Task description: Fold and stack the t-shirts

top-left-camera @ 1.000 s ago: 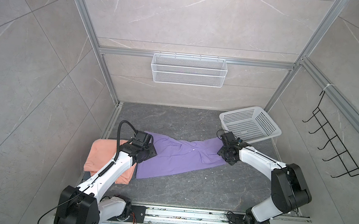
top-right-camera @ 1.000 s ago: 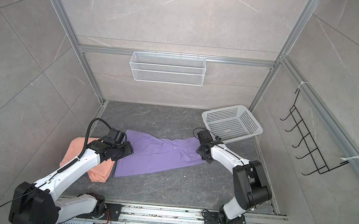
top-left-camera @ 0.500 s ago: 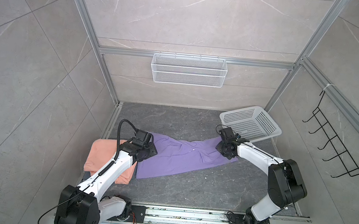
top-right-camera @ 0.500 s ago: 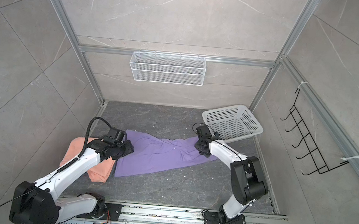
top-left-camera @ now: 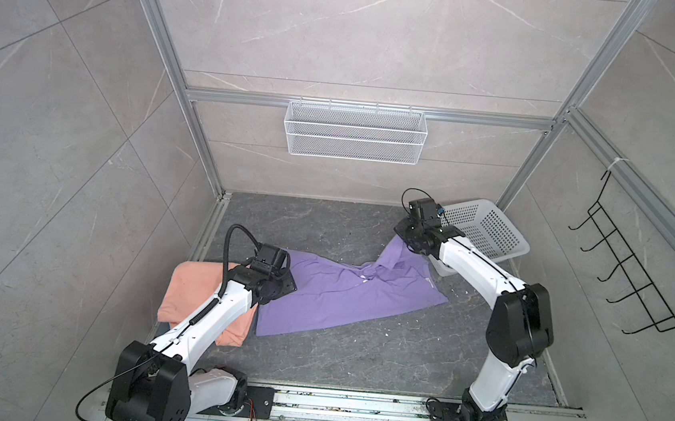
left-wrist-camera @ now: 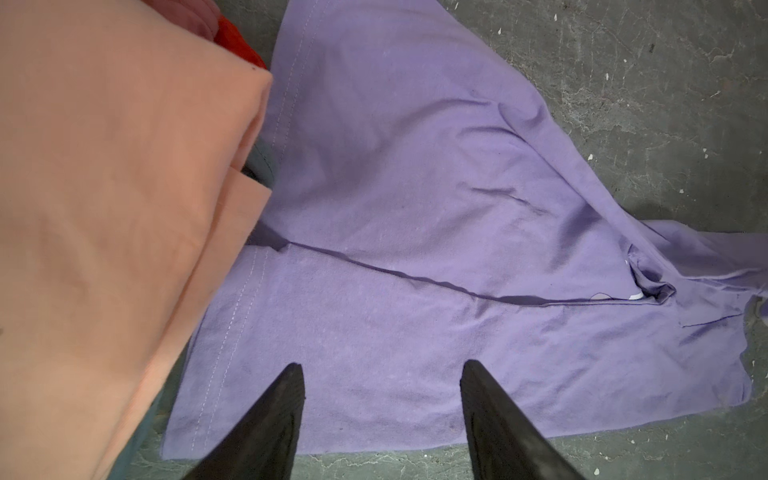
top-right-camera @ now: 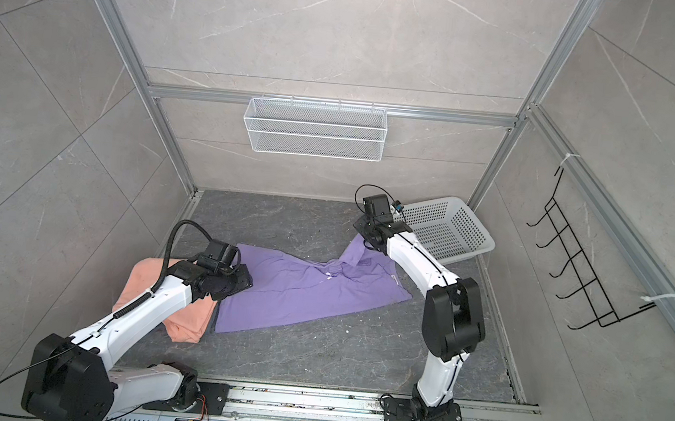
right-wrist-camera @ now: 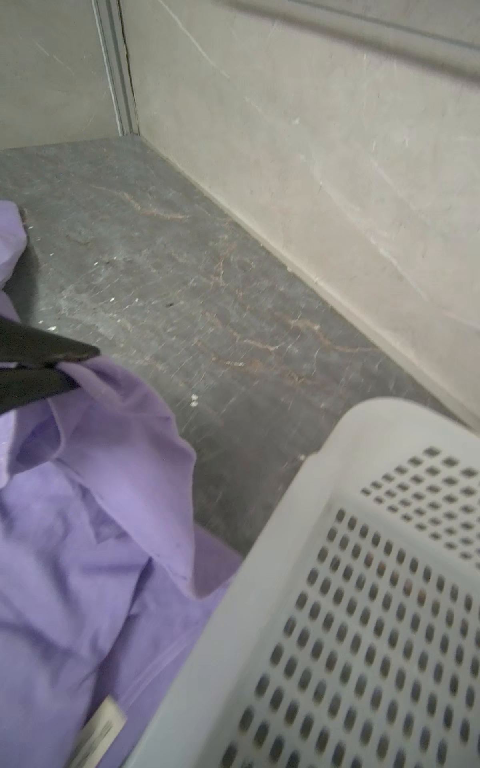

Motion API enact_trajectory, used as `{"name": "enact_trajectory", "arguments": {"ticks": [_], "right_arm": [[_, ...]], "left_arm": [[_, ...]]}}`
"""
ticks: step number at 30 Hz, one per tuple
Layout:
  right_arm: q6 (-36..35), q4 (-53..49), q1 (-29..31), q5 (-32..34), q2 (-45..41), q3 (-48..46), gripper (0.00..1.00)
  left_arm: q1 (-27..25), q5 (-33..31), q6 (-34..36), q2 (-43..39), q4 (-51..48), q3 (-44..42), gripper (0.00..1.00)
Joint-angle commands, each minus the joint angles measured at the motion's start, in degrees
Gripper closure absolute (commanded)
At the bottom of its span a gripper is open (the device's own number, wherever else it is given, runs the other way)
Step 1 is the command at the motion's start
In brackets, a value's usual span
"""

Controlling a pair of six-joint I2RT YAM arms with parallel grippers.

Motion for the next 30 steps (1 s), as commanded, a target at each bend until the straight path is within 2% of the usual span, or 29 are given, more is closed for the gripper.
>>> {"name": "enact_trajectory", "arguments": {"ticks": [1,4,7,9,11,15,18,23,30], "right_arm": [[-4.3,5.0,0.4,1.2,6.0,6.0,1.00],[-5.3,10.3,0.4,1.9,9.4,7.9,0.97],[-5.7,12.9,0.1,1.8,11.4,9.5,0.83],[-6.7,15.8,0.0,1.7,11.4,9.2,0.55],[-7.8,17.2,-0.2,0.9,11.3,9.3,0.44],[-10.8,16.0,-0.4,-2.1,10.1,9.5,0.39],[-10.8,9.0,-0.3,-3.0,8.1,9.2,0.39],[-5.5,-8.8,0.3,-1.6,4.8,6.3,0.40],[-0.7,-14.9,1.4,1.5,1.8,-3.3,0.42]], "left_arm": [[-0.1,-0.9,-0.3,-0.7,1.1,0.8,0.37],[-0.1,-0.8,-1.0,-1.8,1.3,-0.3,0.37],[-0.2,-0.9,-1.5,-3.1,1.4,-1.3,0.37],[-0.1,-1.0,-1.8,-4.0,1.5,-1.8,0.37],[-0.1,-1.2,-1.9,-4.5,1.7,-2.0,0.37],[-0.1,-1.3,-1.7,-4.2,1.9,-1.9,0.37],[-0.1,-1.0,-1.3,-3.1,2.2,-1.4,0.37],[-0.1,-0.2,-0.2,-0.2,3.4,-0.2,0.37],[-0.2,2.9,2.6,5.3,4.6,3.9,0.37]]}}
